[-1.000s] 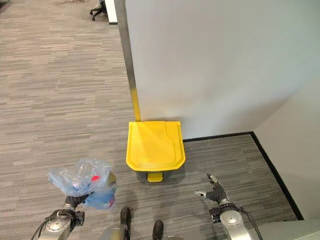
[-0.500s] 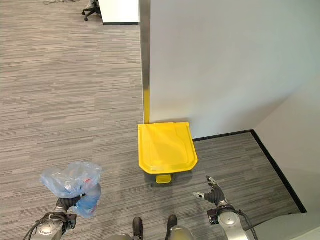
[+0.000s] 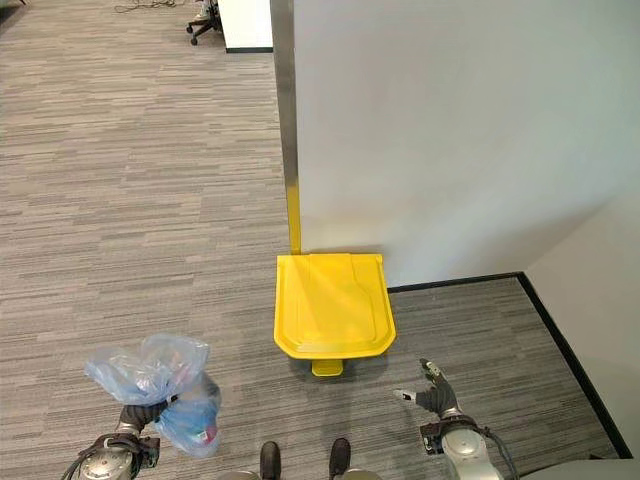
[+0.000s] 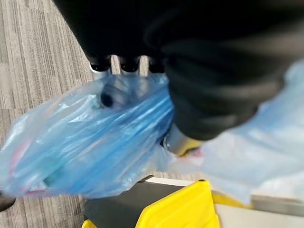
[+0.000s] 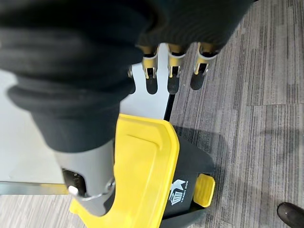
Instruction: Gather garbage on tea table into small bin, then transfer packed bag to large trash can.
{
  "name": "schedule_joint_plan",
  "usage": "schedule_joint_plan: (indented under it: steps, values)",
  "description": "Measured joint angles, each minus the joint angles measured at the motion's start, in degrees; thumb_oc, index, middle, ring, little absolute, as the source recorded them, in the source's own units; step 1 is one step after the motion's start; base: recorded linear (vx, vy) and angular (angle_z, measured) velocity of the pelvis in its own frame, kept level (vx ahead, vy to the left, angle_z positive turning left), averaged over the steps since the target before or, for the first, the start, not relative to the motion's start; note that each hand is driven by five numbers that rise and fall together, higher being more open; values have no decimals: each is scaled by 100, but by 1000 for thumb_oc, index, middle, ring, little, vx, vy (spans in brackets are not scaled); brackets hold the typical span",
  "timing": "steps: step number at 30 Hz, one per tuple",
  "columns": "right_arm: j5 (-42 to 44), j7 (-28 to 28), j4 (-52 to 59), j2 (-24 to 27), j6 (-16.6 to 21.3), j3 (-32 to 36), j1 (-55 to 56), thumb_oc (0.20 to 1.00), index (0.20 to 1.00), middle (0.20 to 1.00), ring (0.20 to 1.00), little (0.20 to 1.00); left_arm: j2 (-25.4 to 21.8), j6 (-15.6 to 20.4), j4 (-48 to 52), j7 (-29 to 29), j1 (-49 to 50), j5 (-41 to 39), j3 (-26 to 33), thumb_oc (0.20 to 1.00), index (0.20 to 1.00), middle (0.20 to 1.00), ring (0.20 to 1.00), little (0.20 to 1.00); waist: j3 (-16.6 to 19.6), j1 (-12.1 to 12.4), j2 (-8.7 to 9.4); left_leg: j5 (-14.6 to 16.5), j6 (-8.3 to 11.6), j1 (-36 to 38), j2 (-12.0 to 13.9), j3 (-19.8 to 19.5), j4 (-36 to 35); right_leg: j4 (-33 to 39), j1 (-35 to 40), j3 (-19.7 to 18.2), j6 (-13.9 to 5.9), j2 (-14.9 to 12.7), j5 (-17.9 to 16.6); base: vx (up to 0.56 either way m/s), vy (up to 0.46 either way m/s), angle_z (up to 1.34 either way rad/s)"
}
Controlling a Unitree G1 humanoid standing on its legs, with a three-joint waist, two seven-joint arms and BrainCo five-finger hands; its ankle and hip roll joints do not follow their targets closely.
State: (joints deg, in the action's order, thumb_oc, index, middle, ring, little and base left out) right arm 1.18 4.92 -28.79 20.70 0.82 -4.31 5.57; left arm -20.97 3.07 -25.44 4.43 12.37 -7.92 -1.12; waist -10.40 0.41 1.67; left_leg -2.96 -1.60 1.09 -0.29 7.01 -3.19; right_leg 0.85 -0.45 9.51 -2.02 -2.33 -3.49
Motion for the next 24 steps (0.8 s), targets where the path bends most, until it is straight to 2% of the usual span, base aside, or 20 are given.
schedule_joint_plan:
  steps: [3,5,7,8,9,12,15,16,18,19,20,21,24]
  values:
    - [-1,4,-4,-6,-1,7,-43,1000,1000,1000,1000,1000,-53,-1,-5,4,-89,0,0,200,200,200,200,200,-9,-8,39,71,-75,-134,-72,23,102,-526,-363,-67,-131,-92,130,-21,133,-11]
    - [-1,8,-8,-8,-5,28,-80,1000,1000,1000,1000,1000,-96,-2,-6,6,-143,0,1,200,200,200,200,200,-47,-19,74,142,-153,-185,-151,52,161,-1268,-738,-172,-303,-233,401,54,87,-4]
    - [-1,6,-6,-36,-6,23,-73,1000,1000,1000,1000,1000,-152,-3,-7,8,-183,0,13,200,200,200,200,200,-76,-22,118,211,-235,-138,-241,77,184,-1898,-1009,-233,-416,-381,516,104,69,-7]
    - [-1,5,3,-33,-5,1,-84,1000,1000,1000,1000,1000,-181,0,0,12,-227,0,19,200,200,200,200,200,-156,-28,129,237,-330,-59,-299,35,168,-2447,-1334,-343,-534,-449,703,248,69,-5]
    - [-1,4,3,-37,-8,-149,-76,1000,1000,1000,1000,1000,-192,-4,-4,14,-190,0,66,200,200,200,200,200,-205,-45,157,278,-393,-69,-342,36,193,-2401,-1759,-348,-580,-497,821,219,49,-2]
    - [-2,6,30,-46,-2,-173,-109,1000,1000,1000,1000,1000,-192,-8,-25,12,-188,0,75,200,200,200,200,200,-301,-140,172,349,-501,-89,-343,-30,295,-1517,-2096,-340,-709,-358,588,213,11,11]
    - [0,78,21,-46,-3,-152,-42,1000,1000,1000,1000,1000,-181,-10,-274,21,-286,1,85,200,200,200,200,200,-341,-205,253,495,-519,26,-526,-121,390,-495,-2244,-346,-794,-328,380,245,-40,21]
    - [0,82,13,-52,-4,-129,-3,1000,1000,1000,1000,1000,-177,-8,-279,23,-322,1,84,200,200,200,200,200,-354,-222,269,557,-519,24,-568,-187,462,-376,-2268,-356,-802,-330,366,291,-82,64]
    - [7,101,-49,-53,-6,19,129,1000,1000,1000,1000,1000,-162,-3,-275,52,-434,0,-39,200,200,200,200,200,-321,-372,263,769,-396,51,-633,-649,636,-650,-2123,-620,-712,-291,277,328,-84,107]
    - [9,124,-73,-48,-12,92,229,1000,1000,1000,1000,1000,-163,13,-232,45,-499,1,-117,200,200,200,200,200,-297,-422,291,841,-326,97,-687,-882,675,-637,-1896,-644,-627,-320,385,303,-84,89]
    - [10,131,-170,-17,-12,158,208,1000,1000,1000,1000,1000,-96,11,-213,59,-491,0,-125,200,200,200,200,200,-276,-422,205,937,-263,116,-590,-970,731,-790,-1946,-626,-365,-246,351,216,-79,58]
    - [14,135,-174,-10,-4,238,167,1000,1000,1000,1000,1000,-85,11,-207,45,-460,0,-150,200,200,200,200,200,-252,-412,111,1050,-154,112,-457,-1009,794,-830,-1933,-592,-262,-114,404,258,-106,7]
    - [146,186,-168,91,5,284,34,1000,1000,1000,1000,1000,-66,1,-216,38,-394,-1,-119,200,200,200,200,200,-203,-515,-46,1276,113,370,-68,-1125,762,-1072,-1800,-285,-202,154,381,136,-66,11]
